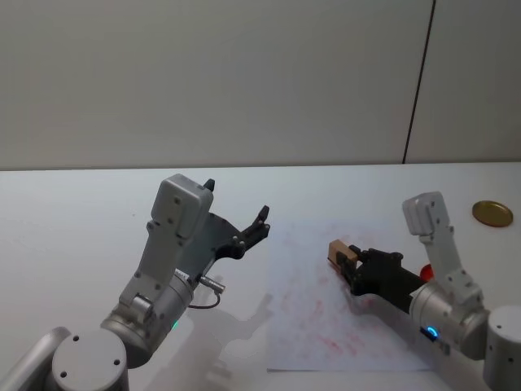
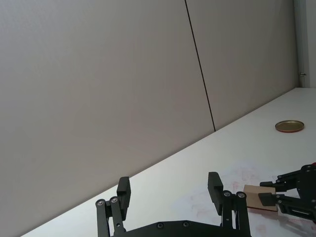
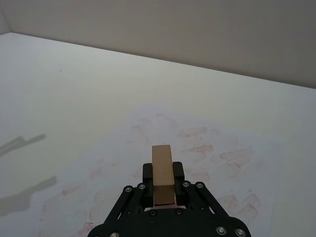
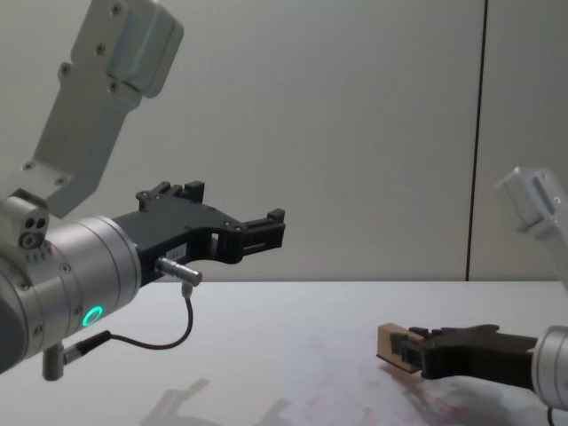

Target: Use the one hand to pick up the stamp and affix it onto the A4 paper.

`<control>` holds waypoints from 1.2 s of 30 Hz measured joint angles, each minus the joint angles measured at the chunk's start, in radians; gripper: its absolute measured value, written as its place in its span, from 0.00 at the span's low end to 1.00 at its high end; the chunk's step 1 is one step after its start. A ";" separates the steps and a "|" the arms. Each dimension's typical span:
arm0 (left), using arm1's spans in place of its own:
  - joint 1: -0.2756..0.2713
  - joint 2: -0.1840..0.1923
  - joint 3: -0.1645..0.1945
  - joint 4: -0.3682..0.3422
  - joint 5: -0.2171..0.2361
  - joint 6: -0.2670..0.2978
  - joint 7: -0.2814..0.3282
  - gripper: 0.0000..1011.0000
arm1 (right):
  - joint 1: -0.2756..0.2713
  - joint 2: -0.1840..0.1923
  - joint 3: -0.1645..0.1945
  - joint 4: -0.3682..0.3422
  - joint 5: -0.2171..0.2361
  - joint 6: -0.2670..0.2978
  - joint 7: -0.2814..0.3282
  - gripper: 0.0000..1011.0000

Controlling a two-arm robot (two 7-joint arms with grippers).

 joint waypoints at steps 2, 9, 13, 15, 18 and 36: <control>0.000 0.000 0.000 0.000 0.000 0.000 0.000 0.98 | 0.005 -0.001 0.000 0.006 -0.003 0.005 0.004 0.21; 0.000 0.000 0.000 0.000 0.000 0.000 0.000 0.98 | 0.016 -0.004 -0.002 0.020 -0.014 0.019 0.012 0.22; 0.000 0.000 0.000 0.000 0.000 0.000 0.000 0.98 | 0.021 -0.004 -0.003 0.025 -0.020 0.027 0.016 0.22; 0.000 0.000 0.000 0.000 0.000 0.000 0.000 0.98 | 0.023 -0.004 -0.003 0.028 -0.024 0.032 0.019 0.22; 0.000 0.000 0.000 0.000 0.000 0.000 0.000 0.98 | 0.027 -0.004 -0.004 0.031 -0.029 0.038 0.023 0.22; 0.000 0.000 0.000 0.000 0.000 0.000 0.000 0.98 | 0.027 -0.002 -0.008 0.032 -0.036 0.057 0.034 0.22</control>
